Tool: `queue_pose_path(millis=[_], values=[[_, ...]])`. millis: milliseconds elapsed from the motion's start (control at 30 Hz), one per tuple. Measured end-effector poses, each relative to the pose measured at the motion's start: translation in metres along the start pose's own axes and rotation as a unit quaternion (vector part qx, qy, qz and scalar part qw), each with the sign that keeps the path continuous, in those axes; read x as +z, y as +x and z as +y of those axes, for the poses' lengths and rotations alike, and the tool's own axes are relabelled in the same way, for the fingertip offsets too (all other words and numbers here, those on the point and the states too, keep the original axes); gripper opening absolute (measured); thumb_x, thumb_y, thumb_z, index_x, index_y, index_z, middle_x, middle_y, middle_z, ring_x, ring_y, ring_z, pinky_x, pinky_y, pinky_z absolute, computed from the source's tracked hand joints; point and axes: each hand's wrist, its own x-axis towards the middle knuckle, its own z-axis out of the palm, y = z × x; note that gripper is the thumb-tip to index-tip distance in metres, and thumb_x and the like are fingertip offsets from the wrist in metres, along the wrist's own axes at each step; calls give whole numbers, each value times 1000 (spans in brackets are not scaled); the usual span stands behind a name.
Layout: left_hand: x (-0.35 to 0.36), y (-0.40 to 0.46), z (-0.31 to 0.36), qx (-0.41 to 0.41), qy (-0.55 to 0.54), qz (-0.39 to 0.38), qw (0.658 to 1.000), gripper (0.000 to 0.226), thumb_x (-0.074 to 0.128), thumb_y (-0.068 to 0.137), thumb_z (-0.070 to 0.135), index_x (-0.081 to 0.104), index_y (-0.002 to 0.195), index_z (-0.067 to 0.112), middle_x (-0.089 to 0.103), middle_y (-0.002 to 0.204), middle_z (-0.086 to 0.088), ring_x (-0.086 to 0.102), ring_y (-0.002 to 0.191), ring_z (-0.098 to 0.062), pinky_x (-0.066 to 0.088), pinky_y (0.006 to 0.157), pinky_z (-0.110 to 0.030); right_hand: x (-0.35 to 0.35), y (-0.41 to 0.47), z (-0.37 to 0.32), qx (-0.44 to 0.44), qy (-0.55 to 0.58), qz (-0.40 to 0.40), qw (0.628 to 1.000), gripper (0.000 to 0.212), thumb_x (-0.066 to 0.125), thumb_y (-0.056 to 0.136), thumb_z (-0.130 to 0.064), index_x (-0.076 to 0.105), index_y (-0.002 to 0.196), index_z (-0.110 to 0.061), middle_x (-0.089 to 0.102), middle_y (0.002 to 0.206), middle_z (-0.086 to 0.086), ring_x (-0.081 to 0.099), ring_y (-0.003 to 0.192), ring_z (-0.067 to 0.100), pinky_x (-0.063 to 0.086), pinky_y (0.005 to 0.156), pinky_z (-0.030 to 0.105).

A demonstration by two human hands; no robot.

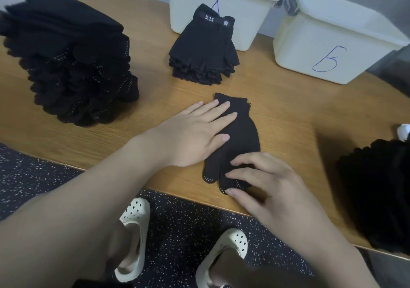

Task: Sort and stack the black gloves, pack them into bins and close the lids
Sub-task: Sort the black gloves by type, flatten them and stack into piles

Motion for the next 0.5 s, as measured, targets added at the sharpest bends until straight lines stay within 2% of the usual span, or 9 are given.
queue_pose_path(millis=[133,333,500], values=[[1,-2,1,-1,3,6,1000,62,16,109,50,1,165,28,-11,172,4,-13,158,-12,-10,127,-31,0,1,0,-21,-3,-5,1000,16,68,94,-34,80,98,-24,66,112,-13,62,106,7,52,87,41],[2,-3,0,-5,-13,11,1000,61,20,109,49,4,165,29,-8,173,5,-11,158,-11,-9,128,-31,-4,0,1,-33,2,-26,999,18,63,98,-35,79,96,-27,64,108,-15,61,103,4,49,85,38],[-2,0,5,-13,-42,58,997,55,34,110,39,25,163,25,10,173,0,3,159,-14,-6,125,-27,-6,0,0,-18,24,-19,999,23,65,94,-44,79,98,-27,66,108,-19,64,103,1,52,88,37]])
